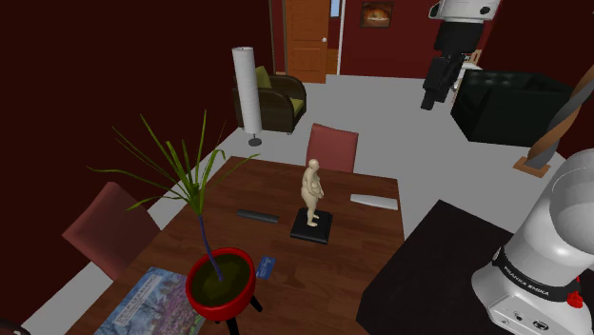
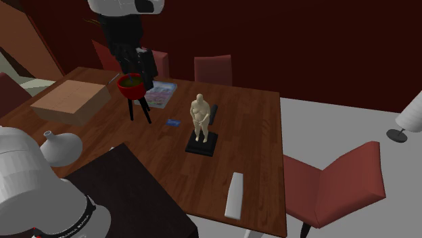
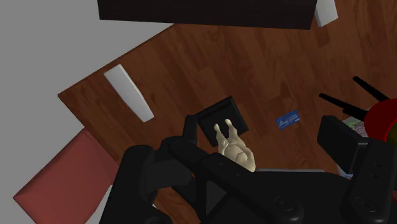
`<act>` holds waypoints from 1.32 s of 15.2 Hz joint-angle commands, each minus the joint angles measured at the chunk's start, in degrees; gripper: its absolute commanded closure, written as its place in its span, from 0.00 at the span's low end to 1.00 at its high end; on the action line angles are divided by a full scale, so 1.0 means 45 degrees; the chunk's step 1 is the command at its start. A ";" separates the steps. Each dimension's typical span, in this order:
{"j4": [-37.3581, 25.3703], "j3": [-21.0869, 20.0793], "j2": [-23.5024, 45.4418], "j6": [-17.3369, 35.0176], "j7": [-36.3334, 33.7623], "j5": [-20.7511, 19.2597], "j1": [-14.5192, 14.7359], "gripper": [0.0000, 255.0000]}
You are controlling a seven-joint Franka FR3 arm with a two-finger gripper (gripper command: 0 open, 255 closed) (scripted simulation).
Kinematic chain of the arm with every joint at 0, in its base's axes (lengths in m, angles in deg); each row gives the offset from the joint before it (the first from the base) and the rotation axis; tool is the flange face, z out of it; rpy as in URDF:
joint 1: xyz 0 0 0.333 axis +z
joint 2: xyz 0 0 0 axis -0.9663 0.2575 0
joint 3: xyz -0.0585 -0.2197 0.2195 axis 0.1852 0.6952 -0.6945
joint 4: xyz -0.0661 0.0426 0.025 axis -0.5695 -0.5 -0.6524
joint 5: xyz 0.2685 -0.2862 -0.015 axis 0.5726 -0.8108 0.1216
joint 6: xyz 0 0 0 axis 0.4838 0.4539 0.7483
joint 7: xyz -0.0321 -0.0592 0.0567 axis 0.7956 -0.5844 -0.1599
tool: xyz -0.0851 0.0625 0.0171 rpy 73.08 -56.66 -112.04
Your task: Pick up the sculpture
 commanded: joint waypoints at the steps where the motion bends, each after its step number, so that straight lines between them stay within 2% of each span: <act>1: 0.0000 0.0000 0.0000 0.0000 0.0000 0.0000 0.0000 0.00; 10: 0.0101 -0.0686 0.3509 0.3801 -0.0868 0.0547 0.0307 0.00; 20: -0.1560 -0.1259 0.8262 0.7107 -0.1772 0.0783 0.0545 0.00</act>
